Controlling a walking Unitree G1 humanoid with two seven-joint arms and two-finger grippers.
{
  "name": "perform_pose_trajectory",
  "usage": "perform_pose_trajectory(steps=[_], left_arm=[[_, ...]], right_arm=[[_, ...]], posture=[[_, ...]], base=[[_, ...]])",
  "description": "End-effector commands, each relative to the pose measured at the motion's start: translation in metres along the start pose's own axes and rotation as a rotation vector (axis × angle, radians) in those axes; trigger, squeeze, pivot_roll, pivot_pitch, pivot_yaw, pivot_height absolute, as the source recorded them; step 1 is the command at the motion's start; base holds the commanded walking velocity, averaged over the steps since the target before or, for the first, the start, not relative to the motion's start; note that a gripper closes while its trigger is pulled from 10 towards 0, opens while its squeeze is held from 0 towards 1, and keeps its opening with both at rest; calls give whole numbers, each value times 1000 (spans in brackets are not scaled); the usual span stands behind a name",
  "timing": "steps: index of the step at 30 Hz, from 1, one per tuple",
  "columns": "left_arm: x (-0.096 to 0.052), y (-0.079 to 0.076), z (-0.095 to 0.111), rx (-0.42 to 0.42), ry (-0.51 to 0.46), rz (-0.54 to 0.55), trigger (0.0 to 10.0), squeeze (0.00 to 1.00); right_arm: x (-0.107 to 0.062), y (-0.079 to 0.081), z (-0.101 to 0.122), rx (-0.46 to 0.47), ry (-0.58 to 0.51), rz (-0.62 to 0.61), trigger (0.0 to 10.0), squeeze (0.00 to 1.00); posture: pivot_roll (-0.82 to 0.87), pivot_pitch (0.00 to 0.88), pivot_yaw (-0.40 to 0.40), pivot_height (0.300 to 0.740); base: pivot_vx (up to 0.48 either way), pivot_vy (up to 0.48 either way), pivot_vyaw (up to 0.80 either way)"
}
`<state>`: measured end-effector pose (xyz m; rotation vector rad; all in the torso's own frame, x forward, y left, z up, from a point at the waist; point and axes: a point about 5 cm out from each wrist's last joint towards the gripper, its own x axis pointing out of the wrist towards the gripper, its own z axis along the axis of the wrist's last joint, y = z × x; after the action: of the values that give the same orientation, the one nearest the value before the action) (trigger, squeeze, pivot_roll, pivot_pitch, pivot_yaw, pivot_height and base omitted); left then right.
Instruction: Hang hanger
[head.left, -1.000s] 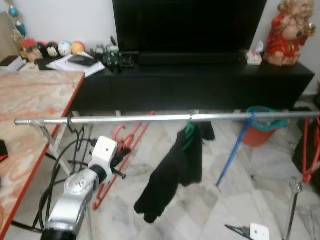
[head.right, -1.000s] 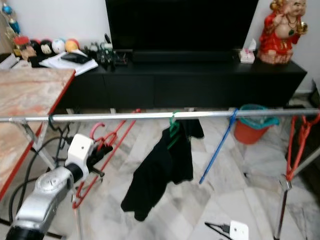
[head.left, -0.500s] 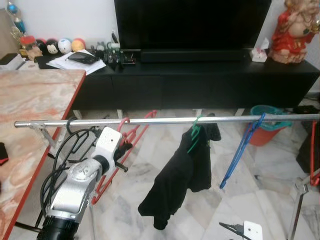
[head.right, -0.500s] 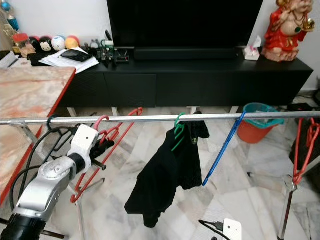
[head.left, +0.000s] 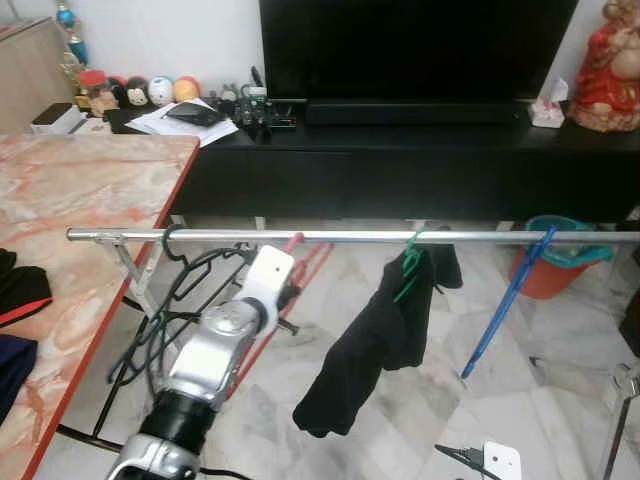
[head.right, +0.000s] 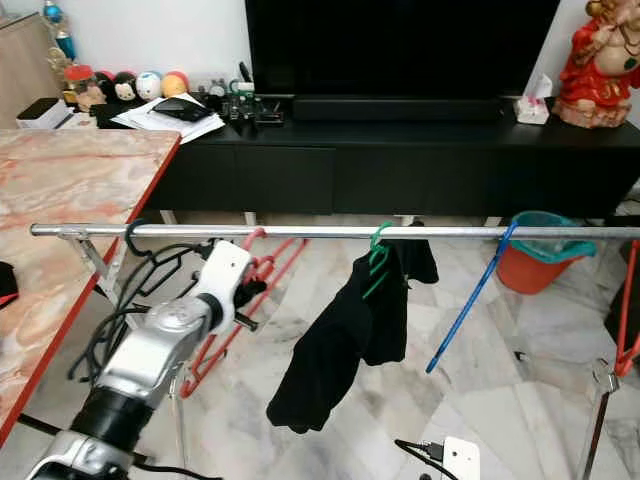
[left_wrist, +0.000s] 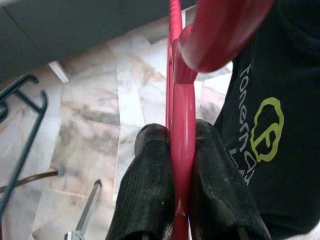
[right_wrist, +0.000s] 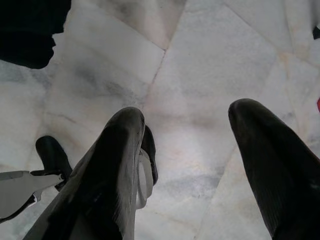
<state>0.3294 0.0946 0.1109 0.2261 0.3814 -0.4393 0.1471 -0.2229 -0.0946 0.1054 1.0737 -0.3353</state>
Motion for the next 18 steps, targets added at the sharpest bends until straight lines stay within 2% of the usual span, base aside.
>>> perform_pose_trajectory(steps=[1,4,10,18], left_arm=[[4,4,4,18,8,32,10000,0],[10,5,5,16,26,58,10000,0],[12,31,2,-37,32,201,10000,0],[20,35,8,-87,16,276,10000,0]], right_arm=[[0,0,-1,13,2,-2,10000,0],[0,1,-1,19,4,-4,10000,0],[0,0,-3,20,6,-4,10000,0],[0,-2,-2,8,7,-2,10000,0]], posture=[[-83,0,10,740],[-83,0,10,740],[-83,0,8,740],[-87,0,-3,740]], base=[[0,0,0],[0,0,0],[0,0,0],[0,0,0]])
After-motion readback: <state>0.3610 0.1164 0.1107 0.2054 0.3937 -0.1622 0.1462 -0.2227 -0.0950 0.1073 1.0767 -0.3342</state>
